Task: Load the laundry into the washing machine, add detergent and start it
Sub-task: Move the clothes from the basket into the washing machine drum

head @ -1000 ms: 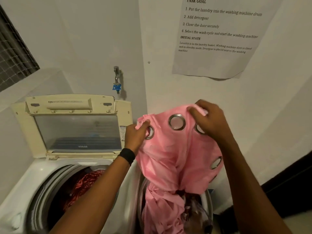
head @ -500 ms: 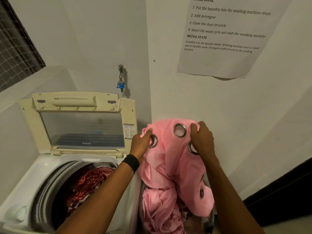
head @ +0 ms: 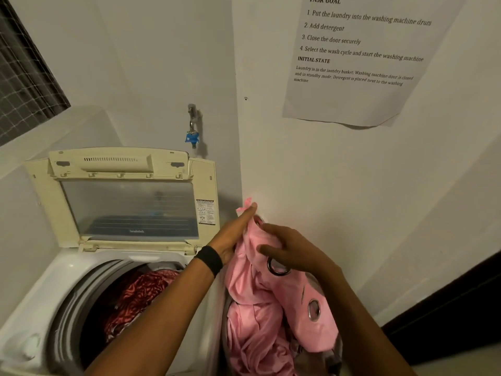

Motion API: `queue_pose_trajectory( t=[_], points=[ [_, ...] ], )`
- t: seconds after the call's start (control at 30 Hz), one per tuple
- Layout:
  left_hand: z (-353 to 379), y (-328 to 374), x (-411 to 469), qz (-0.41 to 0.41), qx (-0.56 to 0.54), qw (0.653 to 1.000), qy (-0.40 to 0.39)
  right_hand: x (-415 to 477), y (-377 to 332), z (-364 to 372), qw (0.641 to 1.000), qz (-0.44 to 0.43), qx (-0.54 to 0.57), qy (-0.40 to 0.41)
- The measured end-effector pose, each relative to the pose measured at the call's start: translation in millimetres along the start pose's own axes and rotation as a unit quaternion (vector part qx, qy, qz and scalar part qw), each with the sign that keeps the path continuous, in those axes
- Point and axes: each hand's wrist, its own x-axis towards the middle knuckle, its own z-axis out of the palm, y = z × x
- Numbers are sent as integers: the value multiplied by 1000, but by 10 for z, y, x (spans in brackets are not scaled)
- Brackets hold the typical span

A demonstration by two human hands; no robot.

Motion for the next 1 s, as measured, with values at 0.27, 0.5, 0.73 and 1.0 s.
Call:
queue_pose_trajectory(
  t=[0.27, 0.5, 0.73, 1.0],
  points=[
    [-48, 0, 81, 34, 16, 997, 64, -63, 29, -1, 992, 7, -41, -122],
    [-161, 75, 26, 76, 123, 987, 74, -105, 282, -320, 992, 16, -126, -6],
    [-180, 62, -27, 30, 127, 985, -117, 154, 100, -337, 974, -143, -117, 128],
    [-215, 20, -15, 45, 152, 983, -93, 243, 111, -56, 973, -111, -61, 194]
  ],
)
